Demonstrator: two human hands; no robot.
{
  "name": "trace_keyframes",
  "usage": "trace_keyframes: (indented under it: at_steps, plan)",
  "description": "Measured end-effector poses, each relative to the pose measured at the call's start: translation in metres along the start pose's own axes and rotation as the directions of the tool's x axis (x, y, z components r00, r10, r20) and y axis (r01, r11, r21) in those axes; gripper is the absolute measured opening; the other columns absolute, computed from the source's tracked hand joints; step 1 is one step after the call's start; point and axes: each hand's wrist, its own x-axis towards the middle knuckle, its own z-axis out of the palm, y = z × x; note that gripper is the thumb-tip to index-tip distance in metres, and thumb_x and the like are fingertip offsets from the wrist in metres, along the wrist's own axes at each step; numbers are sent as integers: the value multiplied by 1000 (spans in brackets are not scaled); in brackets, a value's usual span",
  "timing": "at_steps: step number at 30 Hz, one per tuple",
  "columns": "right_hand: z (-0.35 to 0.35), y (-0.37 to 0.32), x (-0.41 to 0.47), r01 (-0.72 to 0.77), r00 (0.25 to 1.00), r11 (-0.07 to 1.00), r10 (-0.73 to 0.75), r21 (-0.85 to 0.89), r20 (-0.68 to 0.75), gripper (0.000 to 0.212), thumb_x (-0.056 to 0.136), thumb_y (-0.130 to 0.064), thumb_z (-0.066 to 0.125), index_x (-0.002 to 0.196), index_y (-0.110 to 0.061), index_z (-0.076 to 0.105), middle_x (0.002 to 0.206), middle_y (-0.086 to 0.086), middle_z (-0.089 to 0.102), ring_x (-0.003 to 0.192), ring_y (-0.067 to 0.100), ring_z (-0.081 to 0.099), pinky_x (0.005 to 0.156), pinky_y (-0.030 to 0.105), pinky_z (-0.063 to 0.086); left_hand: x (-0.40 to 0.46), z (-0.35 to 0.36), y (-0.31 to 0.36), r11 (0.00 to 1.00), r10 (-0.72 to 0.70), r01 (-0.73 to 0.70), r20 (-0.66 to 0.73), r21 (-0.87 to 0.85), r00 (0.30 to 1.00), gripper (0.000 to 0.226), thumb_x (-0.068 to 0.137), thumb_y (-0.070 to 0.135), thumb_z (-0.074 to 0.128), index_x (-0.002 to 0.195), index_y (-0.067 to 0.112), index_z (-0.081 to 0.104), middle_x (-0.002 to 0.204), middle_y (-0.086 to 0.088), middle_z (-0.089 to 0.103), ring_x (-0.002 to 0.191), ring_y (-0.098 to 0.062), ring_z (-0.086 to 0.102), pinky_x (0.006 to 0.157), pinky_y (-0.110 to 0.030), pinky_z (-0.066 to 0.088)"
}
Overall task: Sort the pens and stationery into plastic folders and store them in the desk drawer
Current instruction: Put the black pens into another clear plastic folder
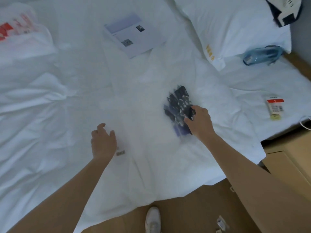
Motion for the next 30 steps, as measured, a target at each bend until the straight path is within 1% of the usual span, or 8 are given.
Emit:
trace_keyframes:
  at_steps: [3, 7, 10, 13, 16, 24, 27, 30]
  plan:
    - [3, 3, 4, -60, 998, 998, 60, 10, -28, 54, 88, -29, 63, 132, -9, 39, 124, 17, 49, 115, 35, 49, 98, 43, 41, 9, -2, -12, 994, 103, -100, -121, 33, 987, 35, 93, 17, 53, 127, 6, 50, 115, -16, 58, 109, -38, 50, 94, -42, 36]
    - [4, 4, 2, -74, 994, 997, 76, 21, -73, 58, 87, -30, 65, 133, -9, 39, 124, 17, 51, 116, 34, 48, 97, 40, 39, 14, -6, -8, 984, 19, -28, -51, -177, 998, 38, 94, 20, 54, 128, 4, 49, 111, -16, 61, 103, -32, 58, 93, -39, 39]
    - [1, 7, 1, -123, 989, 988, 130, 99, -71, 67, 83, -30, 70, 137, -9, 36, 128, 18, 48, 118, 34, 47, 98, 39, 39, 13, -10, -4, 973, 83, -95, -64, -212, 994, 29, 95, 21, 53, 120, 5, 56, 101, -13, 64, 88, -29, 61, 86, -38, 43]
    - [-6, 15, -4, -165, 983, 976, 175, 145, -54, 74, 80, -31, 74, 138, -8, 35, 129, 18, 45, 119, 33, 46, 98, 37, 39, 5, -13, 5, 900, 142, -115, 34, -420, 989, 11, 98, 14, 46, 109, 10, 47, 93, -11, 65, 63, -22, 60, 64, -34, 50]
    - [-13, 25, -16, -191, 977, 964, 204, 183, -54, 74, 79, -30, 75, 137, -7, 37, 129, 18, 44, 117, 31, 48, 94, 34, 41, -5, -11, 17, 845, 221, -144, 91, -515, 971, 6, 101, 10, 39, 106, 13, 38, 88, -6, 66, 62, -24, 62, 58, -33, 51]
    - [-43, 79, -72, -254, 951, 910, 297, 328, -88, 59, 81, -26, 74, 126, -5, 42, 119, 14, 52, 92, 20, 53, 72, 22, 40, -57, 7, 60, 771, 454, -387, 11, -506, 891, 8, 101, 8, 37, 105, 15, 40, 82, 2, 66, 52, -8, 58, 51, -21, 49]
    - [-57, 109, -110, -304, 929, 842, 366, 445, -58, 45, 87, -21, 67, 123, -7, 43, 102, 7, 54, 77, 14, 52, 55, 17, 35, -93, 22, 78, 721, 522, -458, -27, -520, 852, 11, 100, 8, 38, 104, 17, 43, 79, 2, 66, 51, -9, 55, 51, -19, 46]
    - [-74, 146, -153, -333, 907, 770, 420, 545, -40, 28, 91, -16, 62, 112, -11, 45, 82, 1, 50, 74, 14, 53, 61, 20, 40, -137, 42, 99, 666, 587, -476, 10, -575, 809, 24, 97, -2, 37, 98, 20, 46, 78, -2, 61, 52, -8, 51, 55, -17, 43]
